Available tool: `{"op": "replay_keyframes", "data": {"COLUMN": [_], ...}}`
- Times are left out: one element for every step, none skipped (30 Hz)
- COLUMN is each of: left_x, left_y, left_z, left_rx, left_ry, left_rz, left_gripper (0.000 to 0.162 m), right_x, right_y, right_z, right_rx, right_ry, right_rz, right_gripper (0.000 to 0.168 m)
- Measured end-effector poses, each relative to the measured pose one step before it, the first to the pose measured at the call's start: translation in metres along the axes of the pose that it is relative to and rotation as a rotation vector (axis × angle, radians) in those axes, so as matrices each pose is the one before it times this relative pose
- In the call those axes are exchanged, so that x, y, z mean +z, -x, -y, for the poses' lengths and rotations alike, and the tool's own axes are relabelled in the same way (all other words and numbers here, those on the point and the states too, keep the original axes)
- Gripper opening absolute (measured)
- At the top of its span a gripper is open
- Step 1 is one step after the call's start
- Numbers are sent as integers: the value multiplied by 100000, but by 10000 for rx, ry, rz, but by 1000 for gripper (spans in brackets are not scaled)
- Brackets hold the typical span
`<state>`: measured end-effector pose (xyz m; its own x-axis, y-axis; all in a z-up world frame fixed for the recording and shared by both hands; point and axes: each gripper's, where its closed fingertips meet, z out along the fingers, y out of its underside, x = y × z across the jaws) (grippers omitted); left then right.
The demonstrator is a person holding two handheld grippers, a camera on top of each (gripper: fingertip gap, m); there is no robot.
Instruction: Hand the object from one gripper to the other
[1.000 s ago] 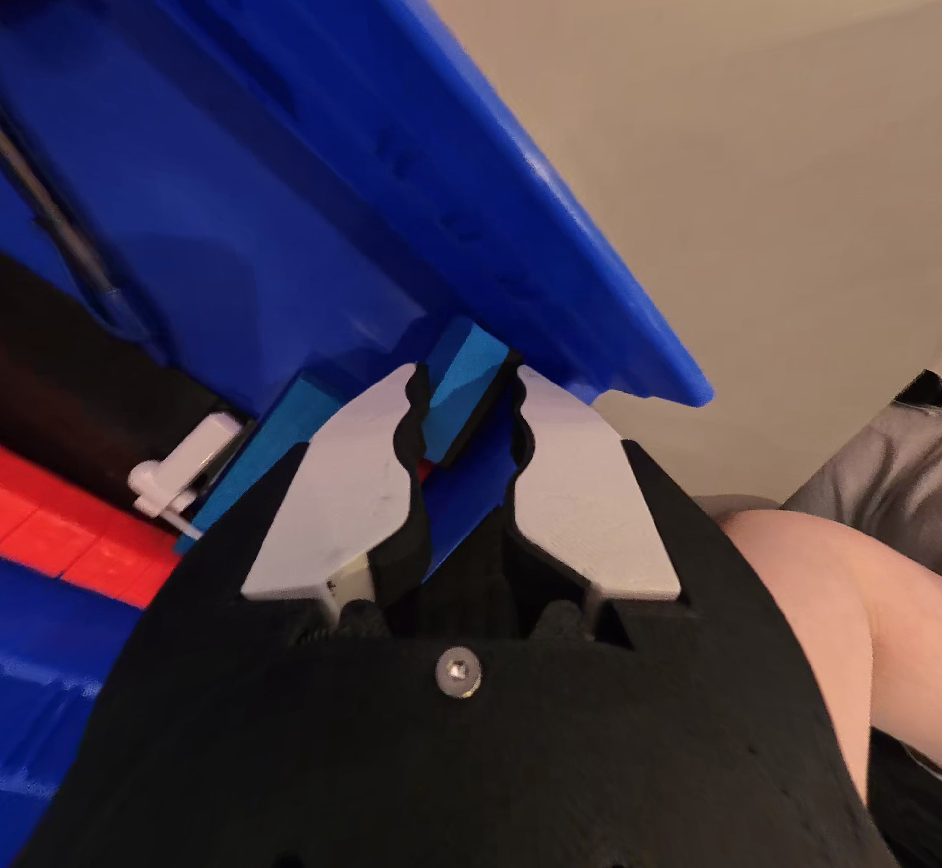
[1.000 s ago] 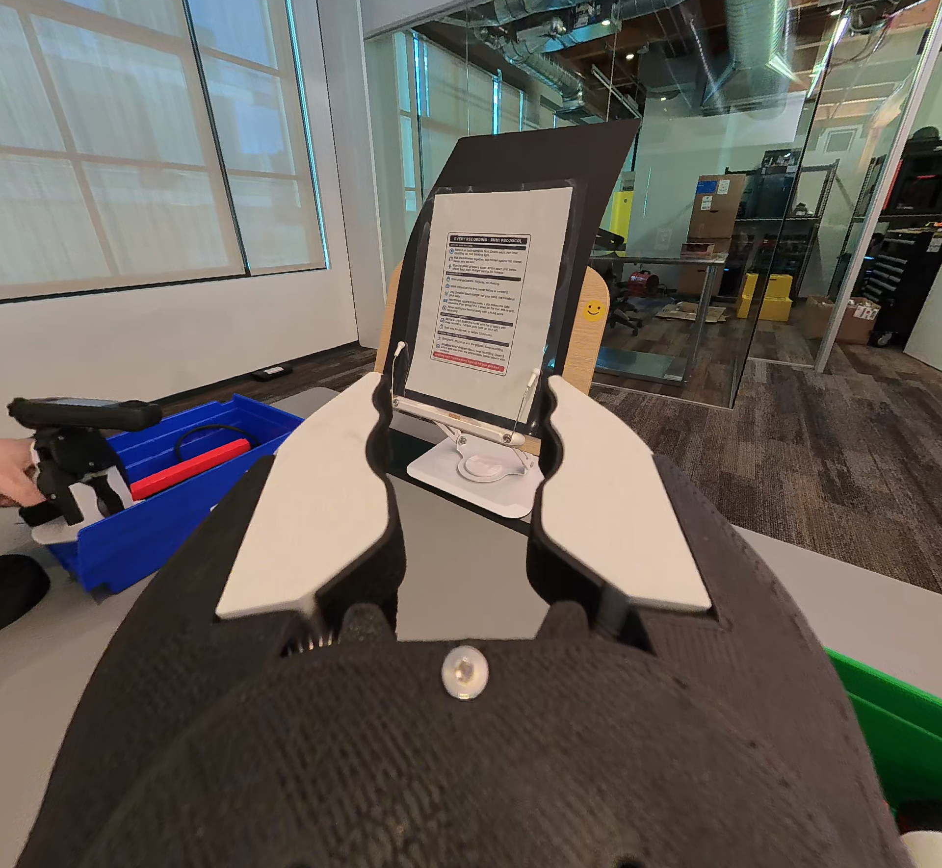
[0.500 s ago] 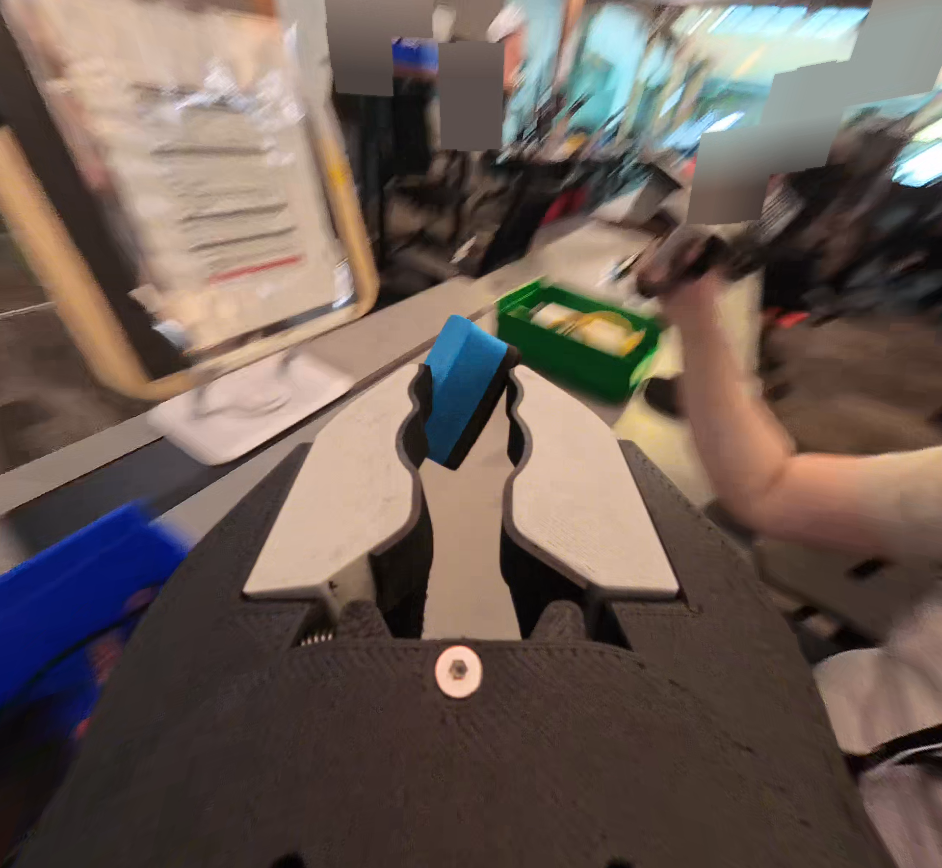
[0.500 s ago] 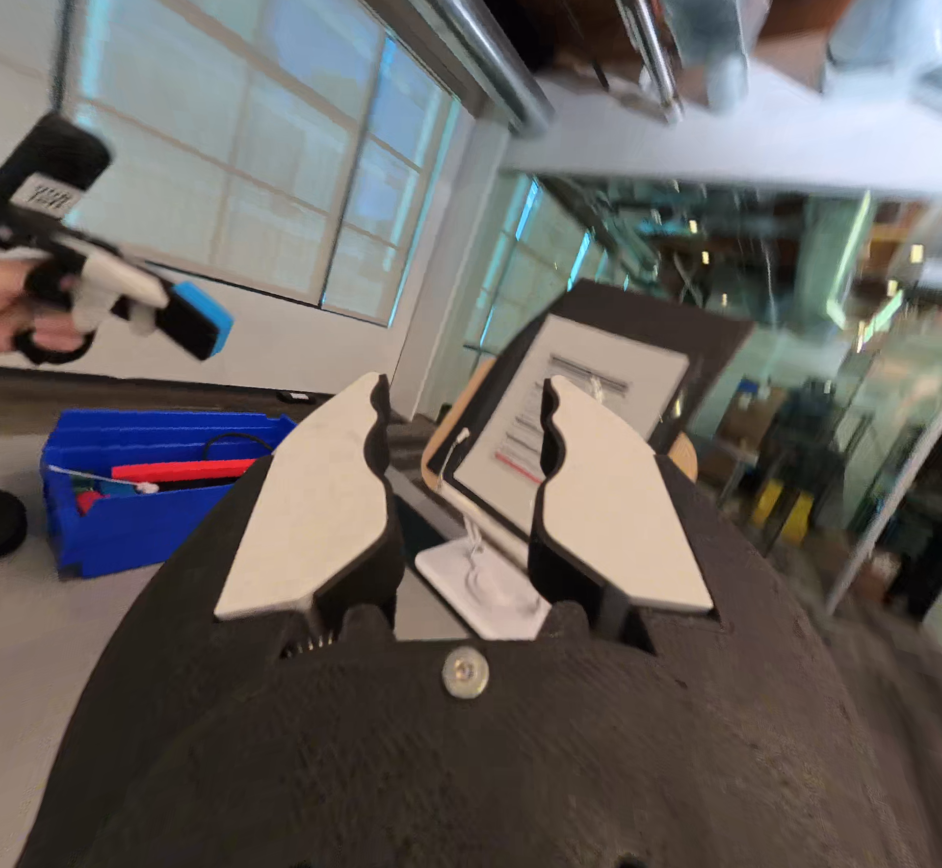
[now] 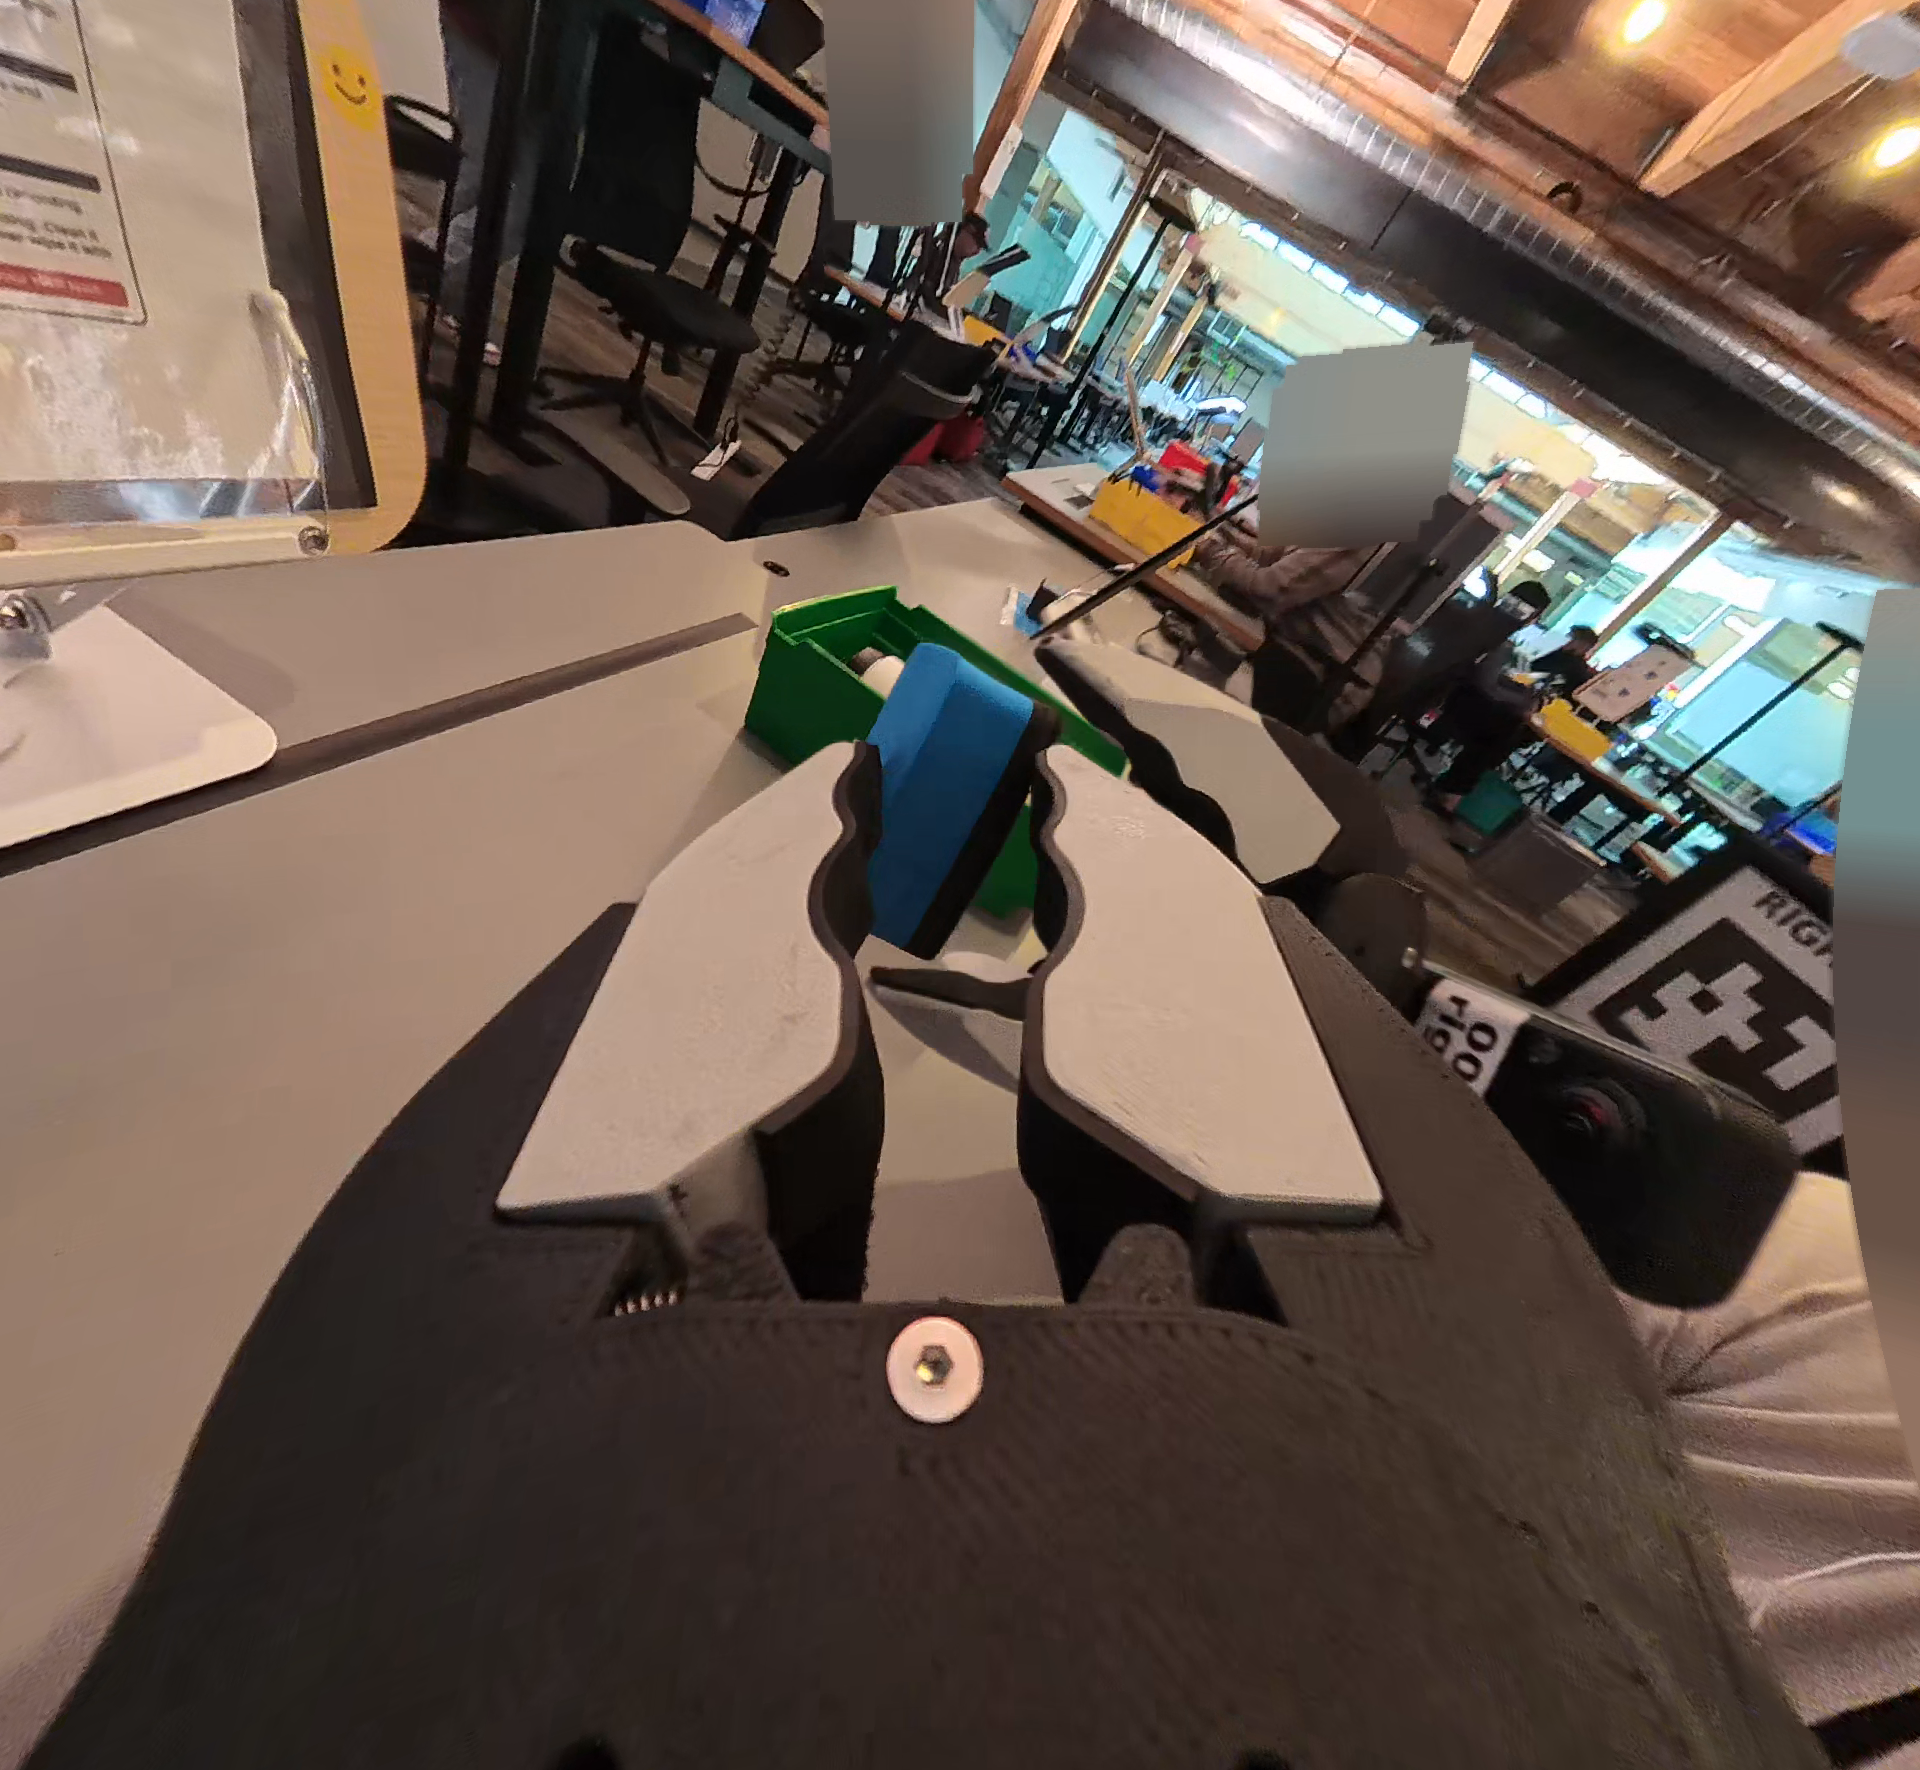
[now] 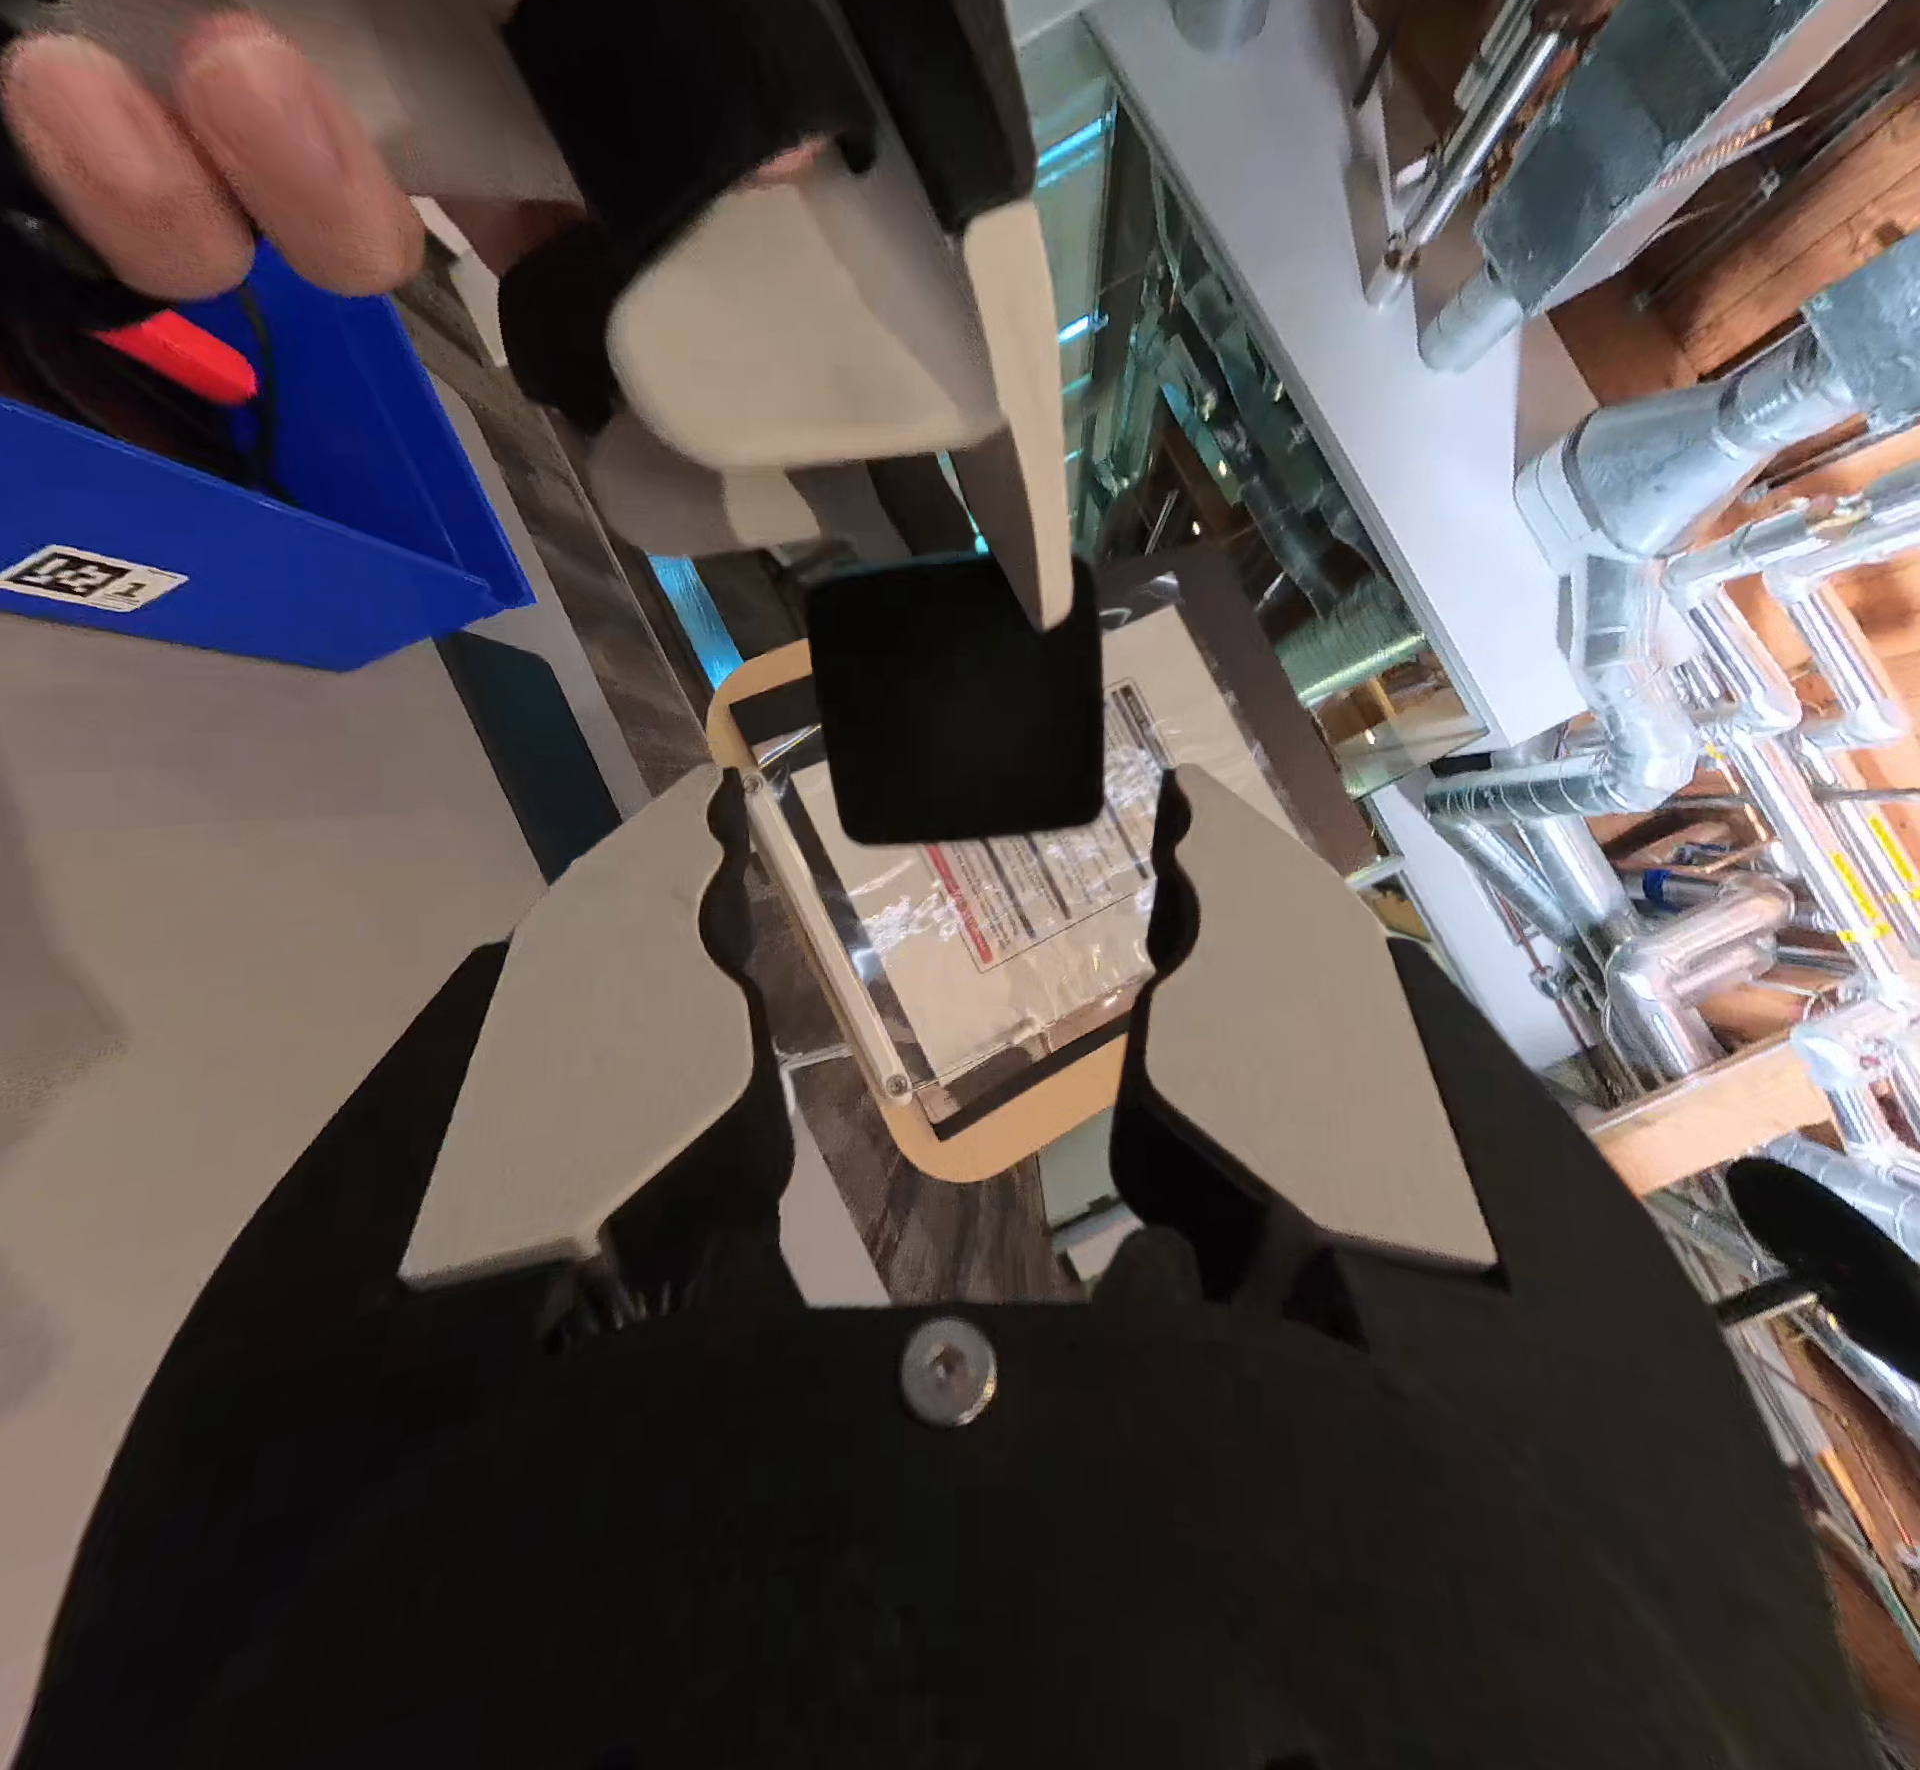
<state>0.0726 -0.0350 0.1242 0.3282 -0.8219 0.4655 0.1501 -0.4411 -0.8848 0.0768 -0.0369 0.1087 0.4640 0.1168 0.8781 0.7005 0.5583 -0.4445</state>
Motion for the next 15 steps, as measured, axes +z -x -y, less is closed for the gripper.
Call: {"op": "replay_keyframes", "data": {"left_x": [440,378,329,347,351,349,318,185,124,46,-115,-221,-311,-374,-358], "left_y": [145,73,66,23,-64,-103,-126,93,2,-137,-188,49,157,58,96], "left_z": [-391,-266,-212,-300,-276,-344,-324,-5,130,277,519,518,465,512,467], "left_rx": [80,24,-21,8,28,4,28,96,194,146,195,297,460,705,900], "left_ry": [168,92,48,120,82,151,149,-72,-172,-216,-294,-237,-152,-185,-211], "left_rz": [111,58,48,35,3,-18,-19,142,64,-45,-87,88,200,171,278], "left_gripper": [27,27,27,27,27,27,27,27,26,26,32,46,56,59,62], "right_x": [250,217,208,181,162,166,144,92,42,16,-8,-60,-147,-198,-252], "right_y": [283,345,196,-141,-116,-119,-216,-40,-38,-187,-380,-662,-901,-871,-731], "right_z": [-135,-156,-212,-280,-316,-502,-568,-325,-146,-165,-215,-270,-244,-99,94], "right_rx": [135,136,51,-9,-22,38,141,205,322,446,467,538,764,1066,1399], "right_ry": [138,164,188,201,193,265,261,68,-75,-72,-111,-159,-214,-296,-355], "right_rz": [-7,73,-1,-211,-172,-114,-103,92,202,205,192,118,95,249,453], "right_gripper": [75,76,76,76,75,72,63,60,60,59,59,59,59,59,59]}}
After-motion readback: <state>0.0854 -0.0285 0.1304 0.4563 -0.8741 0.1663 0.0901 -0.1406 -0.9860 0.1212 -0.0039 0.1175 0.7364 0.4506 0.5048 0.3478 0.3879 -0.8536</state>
